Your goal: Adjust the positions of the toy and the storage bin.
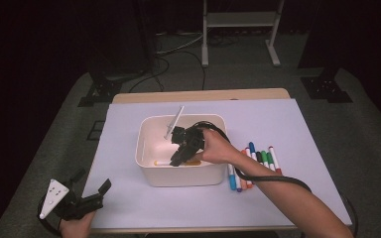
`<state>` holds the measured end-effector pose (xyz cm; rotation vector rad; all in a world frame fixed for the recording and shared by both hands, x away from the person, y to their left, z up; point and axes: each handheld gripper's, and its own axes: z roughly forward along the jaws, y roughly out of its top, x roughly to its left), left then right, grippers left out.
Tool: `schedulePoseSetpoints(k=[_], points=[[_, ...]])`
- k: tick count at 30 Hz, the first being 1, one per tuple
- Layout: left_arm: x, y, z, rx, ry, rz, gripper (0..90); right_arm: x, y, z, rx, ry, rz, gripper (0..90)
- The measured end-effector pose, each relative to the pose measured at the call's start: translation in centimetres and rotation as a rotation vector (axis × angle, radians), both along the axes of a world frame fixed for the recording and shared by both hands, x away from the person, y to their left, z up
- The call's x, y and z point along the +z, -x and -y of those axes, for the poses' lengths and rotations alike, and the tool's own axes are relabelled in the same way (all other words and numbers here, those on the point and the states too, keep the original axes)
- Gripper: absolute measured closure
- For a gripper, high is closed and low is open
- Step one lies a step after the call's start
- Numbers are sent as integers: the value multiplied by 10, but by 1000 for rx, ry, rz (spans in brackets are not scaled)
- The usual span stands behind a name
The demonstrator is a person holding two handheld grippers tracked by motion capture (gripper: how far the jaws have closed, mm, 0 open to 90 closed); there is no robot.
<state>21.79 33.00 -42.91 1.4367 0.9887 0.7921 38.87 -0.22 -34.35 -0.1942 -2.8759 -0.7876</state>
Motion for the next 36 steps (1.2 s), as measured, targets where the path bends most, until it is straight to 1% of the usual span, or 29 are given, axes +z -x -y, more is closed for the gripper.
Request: schedulePoseSetpoints(k=[1,7,9,10,11,14,15,16,17,19,20,21,22,24,25,26,27,29,30,31,32,33,34,36], points=[[0,0,0,0,-1,1,0,0,0,-1,-3,13,1,751],[1,1,0,2,1,1,0,-4,1,-3,3,45,15,746],[1,1,0,3,0,5,0,-6,2,-5,8,69,30,741],[1,1,0,3,0,4,0,-6,2,-5,7,78,34,726],[1,1,0,3,0,4,0,-7,2,-6,5,84,34,687],[1,1,-1,3,-1,4,0,-7,1,-6,0,89,32,663],[1,1,-1,2,-1,3,0,-7,1,-5,0,92,43,644],[1,1,-1,2,-1,3,0,-7,1,-5,0,92,43,644],[1,1,-1,2,-1,3,0,-4,1,-4,-14,81,37,632],[0,1,-1,2,2,5,0,2,2,-1,-24,65,56,613],[0,1,-1,1,2,5,0,2,2,-1,-24,65,56,613],[0,1,-1,1,1,5,0,5,2,1,-32,52,54,608],[0,1,-1,1,1,5,0,14,2,7,-43,20,61,585],[1,1,0,2,2,7,0,23,3,14,-55,-10,47,571],[1,1,0,1,2,7,0,23,3,14,-55,-10,47,571],[1,1,0,1,2,5,0,28,4,19,-61,-33,43,564],[1,1,0,1,0,4,0,38,8,29,-74,-66,50,547],[1,1,1,0,0,6,0,46,11,41,-91,-97,57,524],[1,1,1,0,2,6,0,46,11,41,-91,-97,57,524],[1,1,1,-1,0,8,0,54,16,56,-112,-139,60,503],[1,1,1,0,-1,7,0,54,16,56,-112,-139,60,503],[1,1,1,0,1,7,0,60,20,70,-133,-161,58,485],[1,1,1,0,1,7,0,60,20,70,-133,-161,58,485],[1,1,1,0,-6,10,0,66,25,88,-169,-188,63,469]])
